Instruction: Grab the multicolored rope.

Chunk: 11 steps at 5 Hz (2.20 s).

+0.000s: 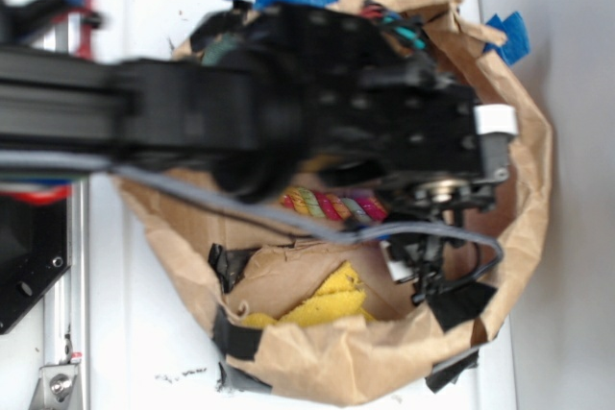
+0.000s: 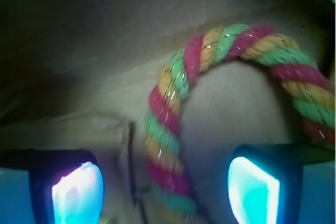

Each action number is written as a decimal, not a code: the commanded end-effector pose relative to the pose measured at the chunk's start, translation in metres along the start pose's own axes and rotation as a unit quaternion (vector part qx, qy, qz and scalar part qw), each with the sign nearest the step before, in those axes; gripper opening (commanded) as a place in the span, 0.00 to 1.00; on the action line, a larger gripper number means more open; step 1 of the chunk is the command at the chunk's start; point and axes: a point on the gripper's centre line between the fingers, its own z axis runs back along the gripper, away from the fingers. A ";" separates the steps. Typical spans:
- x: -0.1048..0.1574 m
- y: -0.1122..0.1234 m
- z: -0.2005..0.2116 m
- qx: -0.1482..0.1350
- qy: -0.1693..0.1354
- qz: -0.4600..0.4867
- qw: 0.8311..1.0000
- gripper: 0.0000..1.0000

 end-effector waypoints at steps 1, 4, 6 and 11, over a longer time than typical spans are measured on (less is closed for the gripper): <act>0.013 0.011 0.007 -0.010 -0.050 0.017 0.999 1.00; -0.005 0.002 -0.029 -0.019 -0.058 -0.008 0.998 1.00; -0.002 0.008 -0.025 -0.043 -0.039 -0.001 0.998 0.00; -0.024 0.002 0.078 -0.023 -0.047 -0.029 0.998 0.00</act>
